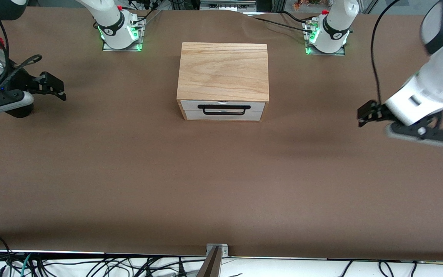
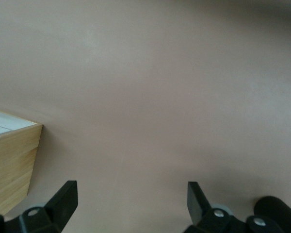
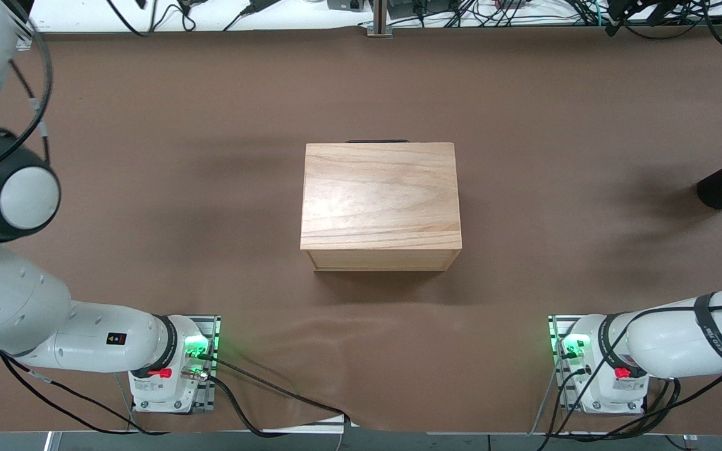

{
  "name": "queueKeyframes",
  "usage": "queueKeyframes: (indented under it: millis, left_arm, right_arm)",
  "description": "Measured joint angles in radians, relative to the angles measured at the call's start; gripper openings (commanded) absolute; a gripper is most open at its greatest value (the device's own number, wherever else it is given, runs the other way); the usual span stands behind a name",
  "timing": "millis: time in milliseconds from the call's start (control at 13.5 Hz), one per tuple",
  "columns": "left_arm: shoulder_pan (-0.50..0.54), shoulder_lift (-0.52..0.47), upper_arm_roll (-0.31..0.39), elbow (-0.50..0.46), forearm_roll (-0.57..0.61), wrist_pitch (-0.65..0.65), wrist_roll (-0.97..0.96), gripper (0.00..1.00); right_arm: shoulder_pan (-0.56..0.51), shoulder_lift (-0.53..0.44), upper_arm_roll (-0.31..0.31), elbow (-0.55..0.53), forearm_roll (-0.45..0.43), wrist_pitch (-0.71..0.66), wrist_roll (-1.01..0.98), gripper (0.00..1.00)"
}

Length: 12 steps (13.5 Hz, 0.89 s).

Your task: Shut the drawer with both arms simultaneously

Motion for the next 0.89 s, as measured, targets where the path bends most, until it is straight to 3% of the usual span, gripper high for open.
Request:
queueKeyframes:
  millis: [296, 889]
  left_arm:
    - [-0.004, -0.174, 0.019, -0.181, -0.002, -0.016, -0.05, 1.0]
    - [0.013, -0.173, 0.02, -0.223, -0.004, -0.042, -0.054, 1.0]
  right_arm:
    - [0.0, 0.009, 0.001, 0.04, -0.028, -0.034, 0.02, 1.0]
    - [0.002, 0.014, 0.004, 0.05, -0.039, -0.039, 0.026, 1.0]
